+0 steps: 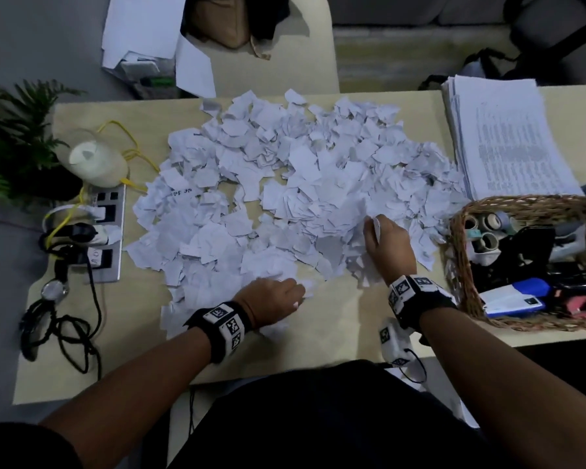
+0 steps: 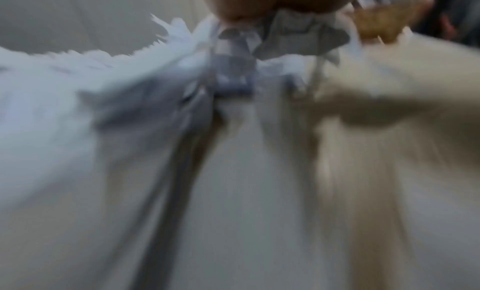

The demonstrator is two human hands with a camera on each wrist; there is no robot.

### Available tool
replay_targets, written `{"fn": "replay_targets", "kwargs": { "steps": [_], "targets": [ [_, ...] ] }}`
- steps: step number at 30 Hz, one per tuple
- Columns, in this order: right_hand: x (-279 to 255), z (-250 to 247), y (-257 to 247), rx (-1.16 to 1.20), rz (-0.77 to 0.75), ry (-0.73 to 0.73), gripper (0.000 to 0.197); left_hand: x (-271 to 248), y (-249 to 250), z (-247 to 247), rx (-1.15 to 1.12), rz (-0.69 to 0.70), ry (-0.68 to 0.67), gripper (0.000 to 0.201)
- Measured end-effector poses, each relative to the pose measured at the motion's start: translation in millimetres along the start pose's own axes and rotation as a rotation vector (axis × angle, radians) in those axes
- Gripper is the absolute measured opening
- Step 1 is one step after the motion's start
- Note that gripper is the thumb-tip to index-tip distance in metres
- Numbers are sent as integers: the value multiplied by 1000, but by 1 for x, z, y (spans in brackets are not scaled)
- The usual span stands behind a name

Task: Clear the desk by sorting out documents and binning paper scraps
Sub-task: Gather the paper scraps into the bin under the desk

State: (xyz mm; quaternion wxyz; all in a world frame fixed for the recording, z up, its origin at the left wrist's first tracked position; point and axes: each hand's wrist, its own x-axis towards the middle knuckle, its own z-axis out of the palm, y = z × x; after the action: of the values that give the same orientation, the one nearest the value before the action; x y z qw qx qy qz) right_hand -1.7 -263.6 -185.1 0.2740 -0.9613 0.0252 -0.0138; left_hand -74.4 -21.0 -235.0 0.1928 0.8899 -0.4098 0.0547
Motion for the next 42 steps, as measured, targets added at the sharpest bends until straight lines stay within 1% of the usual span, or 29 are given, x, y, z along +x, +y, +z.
{"fn": "replay_targets", "kwargs": {
  "steps": [1, 3, 4, 6, 7, 8, 10, 11, 12, 13, 14, 15, 16, 17, 19, 21, 22, 24, 25, 28, 30, 31, 33, 35, 36, 37, 39, 41, 42],
  "targets": [
    [4, -4, -5, 52, 22, 31, 35, 12, -2, -6, -46, -43, 28, 10],
    [11, -15, -16, 153, 115, 82, 42, 37, -5, -25, -156, -195, 87, 5],
    [13, -22, -22, 212, 187, 99, 46, 49, -7, -36, -244, -314, 120, 8],
    [15, -32, -28, 379, 283, 132, 50, 76, -14, -54, -428, -560, 163, 19],
    [15, -36, -28, 453, 316, 146, 49, 91, -17, -62, -479, -629, 200, 21],
    [14, -43, -31, 509, 344, 164, 48, 106, -19, -69, -509, -664, 238, 22],
    [9, -58, -34, 605, 379, 224, 45, 144, -20, -76, -566, -687, 277, 32],
    [6, -67, -33, 667, 396, 266, 42, 164, -16, -81, -597, -687, 277, 37],
    [4, -76, -33, 724, 426, 304, 41, 184, -11, -85, -645, -695, 267, 38],
    [2, -84, -29, 763, 454, 346, 31, 203, -7, -84, -705, -703, 264, 33],
    [0, -92, -24, 806, 499, 374, 38, 221, -3, -82, -759, -722, 256, 24],
    [-3, -99, -16, 867, 543, 398, 41, 238, 4, -79, -801, -762, 247, 25],
    [-5, -108, -5, 924, 563, 423, 21, 255, 13, -75, -845, -804, 234, 36],
    [-8, -118, 8, 964, 594, 465, 15, 271, 25, -70, -902, -812, 221, 37],
    [-19, -141, 37, 1019, 617, 524, 16, 299, 57, -61, -1013, -777, 211, 18],
    [-36, -167, 64, 1066, 638, 575, 21, 323, 95, -49, -1103, -790, 142, 23],
    [-45, -177, 79, 1077, 652, 596, 26, 333, 115, -41, -1145, -789, 105, 28],
    [-67, -197, 110, 1068, 694, 674, 39, 352, 157, -24, -1200, -745, 39, 33],
    [-81, -208, 125, 1066, 717, 728, 40, 360, 177, -14, -1216, -716, 2, 35],
    [-130, -241, 171, 1018, 763, 887, 31, 382, 249, 20, -1244, -609, -115, 40],
    [-168, -260, 201, 996, 797, 1023, 28, 392, 307, 41, -1250, -546, -179, 42],
    [-184, -268, 213, 998, 840, 1081, 27, 394, 334, 51, -1257, -505, -208, 44],
    [-213, -278, 235, 1031, 933, 1158, 23, 394, 384, 77, -1232, -496, -270, 42],
    [-238, -277, 256, 1049, 988, 1192, 20, 388, 423, 109, -1206, -522, -360, 34],
    [-248, -273, 267, 1046, 1019, 1198, 15, 384, 437, 126, -1200, -535, -398, 31],
    [-254, -269, 276, 1034, 1039, 1199, 9, 380, 449, 143, -1193, -551, -425, 30],
    [-266, -248, 301, 1013, 1087, 1180, 7, 369, 463, 181, -1154, -588, -484, 32],
    [-273, -220, 330, 992, 1155, 1124, 19, 357, 465, 221, -1103, -624, -549, 28],
    [-277, -201, 345, 984, 1198, 1069, 24, 350, 462, 243, -1100, -664, -586, 21]
  ]
}}
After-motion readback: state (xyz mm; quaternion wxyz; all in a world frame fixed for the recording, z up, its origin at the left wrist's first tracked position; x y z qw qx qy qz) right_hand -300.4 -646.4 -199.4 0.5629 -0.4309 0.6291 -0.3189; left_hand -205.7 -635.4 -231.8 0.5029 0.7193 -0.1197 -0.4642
